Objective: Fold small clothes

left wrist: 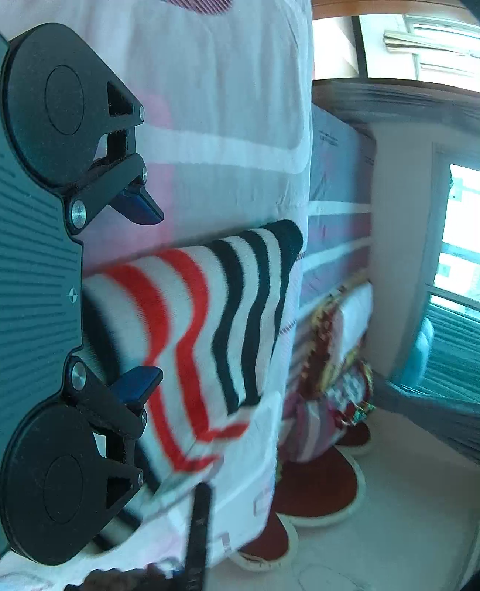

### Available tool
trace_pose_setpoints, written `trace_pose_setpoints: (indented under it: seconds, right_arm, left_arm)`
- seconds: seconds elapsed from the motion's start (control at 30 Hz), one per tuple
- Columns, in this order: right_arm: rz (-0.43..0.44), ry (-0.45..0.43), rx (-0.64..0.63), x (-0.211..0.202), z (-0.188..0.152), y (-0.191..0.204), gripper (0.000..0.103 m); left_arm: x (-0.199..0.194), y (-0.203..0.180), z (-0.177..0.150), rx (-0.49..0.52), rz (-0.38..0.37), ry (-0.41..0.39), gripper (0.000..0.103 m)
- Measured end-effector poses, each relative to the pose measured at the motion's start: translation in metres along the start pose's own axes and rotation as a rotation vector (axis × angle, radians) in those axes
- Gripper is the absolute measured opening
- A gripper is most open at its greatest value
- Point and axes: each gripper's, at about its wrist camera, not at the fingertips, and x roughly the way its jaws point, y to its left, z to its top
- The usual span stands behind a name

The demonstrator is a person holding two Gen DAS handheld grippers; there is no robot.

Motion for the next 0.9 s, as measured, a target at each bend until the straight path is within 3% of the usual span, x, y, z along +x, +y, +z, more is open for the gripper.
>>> trace_pose_setpoints:
  seconds: [0.17,0.23,0.27,0.43,0.53,0.6,0.67,0.73,0.77,0.8,0.87,0.9]
  right_arm:
    - [0.04,0.063,0.054,-0.052,-0.044,0.015,0.036]
    - [0.023,0.106,0.041,-0.055,-0.056,0.02,0.026]
    - [0.006,0.123,0.031,-0.051,-0.059,0.022,0.01]
    - [-0.017,0.136,0.078,-0.047,-0.073,0.021,0.008]
    - [-0.026,0.132,0.09,-0.04,-0.084,0.016,0.005]
    - [-0.023,0.113,0.1,-0.037,-0.088,0.012,0.004]
    - [-0.026,0.11,0.117,-0.039,-0.088,0.012,0.004]
    - [-0.034,0.107,0.124,-0.041,-0.085,0.015,0.007]
    - [-0.03,0.099,0.135,-0.046,-0.086,0.014,0.017]
    - [-0.045,0.083,0.141,-0.05,-0.085,0.016,0.038]
    - [-0.092,0.027,0.136,-0.062,-0.081,0.019,0.064]
    - [-0.084,0.02,0.14,-0.065,-0.079,0.019,0.064]
  left_arm:
    - [-0.039,0.009,-0.029,-0.076,-0.068,-0.019,0.084]
    - [-0.041,0.01,-0.038,-0.073,-0.066,-0.013,0.084]
    - [-0.04,0.01,-0.041,-0.071,-0.05,0.005,0.084]
    - [-0.042,0.002,-0.05,0.005,-0.004,-0.002,0.086]
    - [-0.038,0.001,-0.058,0.052,0.048,-0.017,0.1]
    - [-0.034,0.007,-0.055,0.003,0.045,-0.007,0.103]
    - [-0.037,0.003,-0.05,0.026,0.07,-0.008,0.103]
    - [-0.041,-0.005,-0.048,0.071,0.102,-0.017,0.103]
    - [-0.043,-0.009,-0.046,0.086,0.12,-0.022,0.103]
    - [-0.047,-0.011,-0.045,0.096,0.131,-0.025,0.103]
    - [-0.052,-0.013,-0.044,0.114,0.149,-0.022,0.103]
    - [-0.053,-0.014,-0.044,0.118,0.155,-0.016,0.103]
